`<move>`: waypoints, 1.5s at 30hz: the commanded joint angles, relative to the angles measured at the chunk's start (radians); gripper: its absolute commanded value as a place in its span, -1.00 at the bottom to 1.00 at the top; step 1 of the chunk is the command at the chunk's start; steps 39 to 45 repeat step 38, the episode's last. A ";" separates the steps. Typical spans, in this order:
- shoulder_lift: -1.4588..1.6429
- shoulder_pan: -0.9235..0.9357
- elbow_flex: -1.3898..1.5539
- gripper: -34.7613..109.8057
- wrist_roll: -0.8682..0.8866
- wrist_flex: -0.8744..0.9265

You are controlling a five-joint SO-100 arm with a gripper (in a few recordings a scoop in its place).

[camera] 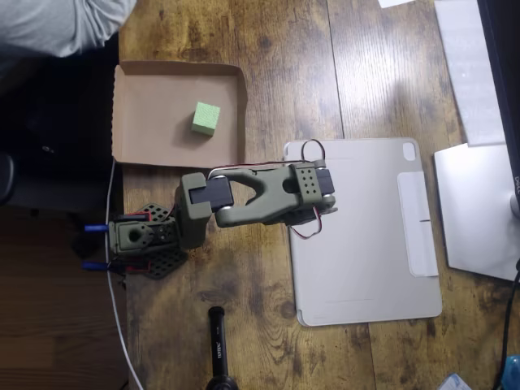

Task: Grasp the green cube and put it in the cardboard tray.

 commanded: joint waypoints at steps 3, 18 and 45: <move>0.014 0.040 0.005 -0.52 0.002 0.017; 0.026 0.021 0.006 -0.52 0.023 0.015; 0.025 0.032 0.006 -0.52 0.021 0.015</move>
